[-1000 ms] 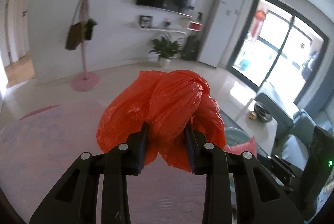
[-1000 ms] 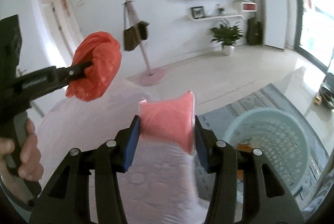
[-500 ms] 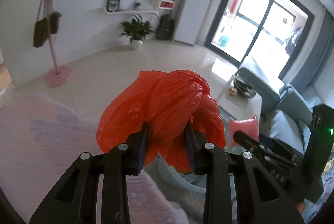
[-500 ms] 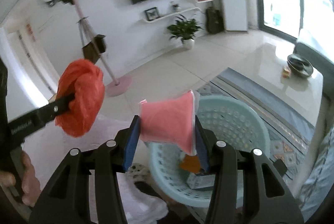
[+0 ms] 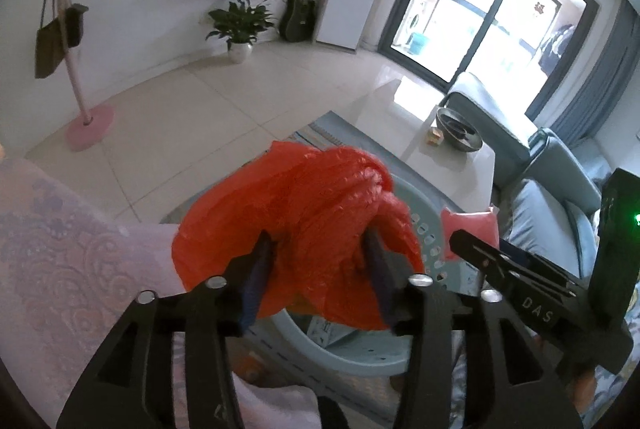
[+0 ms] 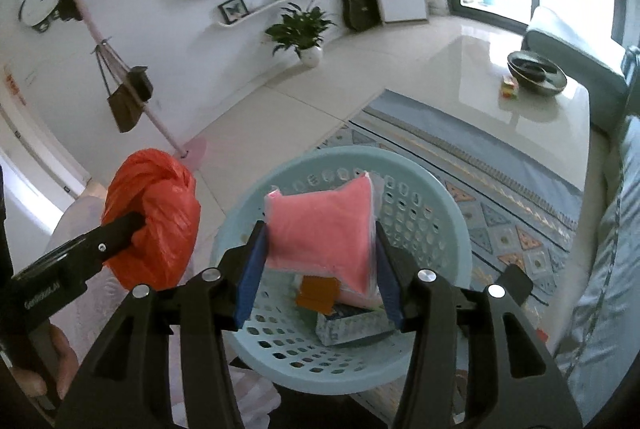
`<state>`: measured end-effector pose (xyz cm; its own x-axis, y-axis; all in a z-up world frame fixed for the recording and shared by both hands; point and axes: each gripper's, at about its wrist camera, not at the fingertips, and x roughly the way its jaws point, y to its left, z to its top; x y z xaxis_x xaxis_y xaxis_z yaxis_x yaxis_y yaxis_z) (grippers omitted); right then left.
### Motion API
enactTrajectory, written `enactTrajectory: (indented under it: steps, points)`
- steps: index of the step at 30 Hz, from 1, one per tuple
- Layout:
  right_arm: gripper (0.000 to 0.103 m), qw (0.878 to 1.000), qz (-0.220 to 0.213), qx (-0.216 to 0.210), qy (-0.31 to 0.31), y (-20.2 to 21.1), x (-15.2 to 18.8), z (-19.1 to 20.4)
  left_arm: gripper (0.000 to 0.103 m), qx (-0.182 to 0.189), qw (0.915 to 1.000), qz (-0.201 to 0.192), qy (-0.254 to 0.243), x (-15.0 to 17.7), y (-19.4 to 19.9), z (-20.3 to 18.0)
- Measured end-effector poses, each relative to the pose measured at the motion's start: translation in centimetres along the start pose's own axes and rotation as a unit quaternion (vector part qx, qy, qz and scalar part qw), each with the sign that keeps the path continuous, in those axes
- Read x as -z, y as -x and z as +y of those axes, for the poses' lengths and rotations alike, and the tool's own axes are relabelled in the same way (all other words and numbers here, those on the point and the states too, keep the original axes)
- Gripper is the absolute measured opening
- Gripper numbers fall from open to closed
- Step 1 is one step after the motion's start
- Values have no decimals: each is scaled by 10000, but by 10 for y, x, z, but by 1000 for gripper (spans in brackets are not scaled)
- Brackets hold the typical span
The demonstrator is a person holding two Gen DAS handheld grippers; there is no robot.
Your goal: Collect trash
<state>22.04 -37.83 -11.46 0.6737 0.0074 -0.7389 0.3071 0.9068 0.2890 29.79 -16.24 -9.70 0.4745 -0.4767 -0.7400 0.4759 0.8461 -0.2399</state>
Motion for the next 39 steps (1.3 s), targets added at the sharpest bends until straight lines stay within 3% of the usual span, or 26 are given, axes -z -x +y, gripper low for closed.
enactTrajectory:
  steps: [4, 11, 19, 23, 26, 35, 39]
  points:
    - [64, 9999, 27, -4, -100, 4, 3, -5, 81, 175, 9998, -49, 26, 4, 1, -7]
    - [64, 9999, -158, -29, 55, 23, 6, 7, 82, 328, 9990, -211, 232, 16, 20, -4]
    - [64, 9936, -690, 26, 899, 69, 26, 61, 82, 158, 9943, -915, 522, 34, 83, 2]
    - [64, 9846, -1244, 134, 1219, 98, 43, 85, 85, -218, 9907, -1257, 483, 48, 116, 4]
    - [64, 9796, -1685, 350, 1040, 113, 56, 86, 85, -936, 9812, -1660, 299, 63, 141, 6]
    - [65, 9758, -1891, 200, 1076, 127, 81, 101, 92, -2060, 9432, -2584, 343, 108, 178, 16]
    - [69, 9714, -2006, 359, 1215, 130, 92, 108, 93, -2221, 9402, -2553, 382, 117, 172, 23]
